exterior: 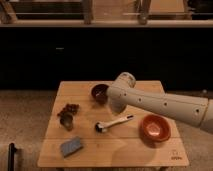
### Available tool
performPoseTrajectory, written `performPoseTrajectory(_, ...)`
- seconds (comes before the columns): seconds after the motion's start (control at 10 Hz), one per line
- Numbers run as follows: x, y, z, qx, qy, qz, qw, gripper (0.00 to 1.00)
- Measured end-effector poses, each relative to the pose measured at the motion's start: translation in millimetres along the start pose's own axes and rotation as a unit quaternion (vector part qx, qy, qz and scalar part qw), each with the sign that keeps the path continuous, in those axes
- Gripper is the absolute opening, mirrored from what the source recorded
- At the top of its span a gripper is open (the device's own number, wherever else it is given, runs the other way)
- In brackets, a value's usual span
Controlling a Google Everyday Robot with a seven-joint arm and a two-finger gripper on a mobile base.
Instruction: Wipe table surface with brush
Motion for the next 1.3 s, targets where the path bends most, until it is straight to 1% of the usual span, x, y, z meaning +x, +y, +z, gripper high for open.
performPoseTrajectory(0.1,-2.8,-0.2,3.2,0.0,-0.003,0.001,1.0,0.2)
performPoseTrajectory(0.2,-3.6,2.4,2.9,0.004,-0.005,0.019,0.9998,0.3)
performPoseTrajectory(0.3,1.4,7.3,1.9,0.008,-0.006,0.038,0.9992,0.39)
performPoseTrajectory(0.4,5.0,13.8,3.0,0.012,-0.013,0.059,0.9981,0.47)
performPoseTrajectory(0.5,8.3,20.1,5.4,0.021,-0.029,0.091,0.9952,0.6)
performPoseTrajectory(0.6,8.2,21.7,7.5,0.027,-0.042,0.106,0.9931,0.69)
performPoseTrajectory(0.7,7.5,20.8,10.8,0.032,-0.061,0.119,0.9905,0.77)
performPoseTrajectory(0.8,9.9,22.3,14.1,0.034,-0.082,0.128,0.9877,0.8)
performPoseTrajectory(0.9,9.7,20.0,17.1,0.034,-0.088,0.131,0.9869,0.8)
performPoseTrajectory(1.1,10.0,14.6,23.7,0.033,-0.088,0.138,0.986,0.8)
performPoseTrajectory(1.3,10.9,11.1,32.9,0.028,-0.088,0.145,0.9852,0.8)
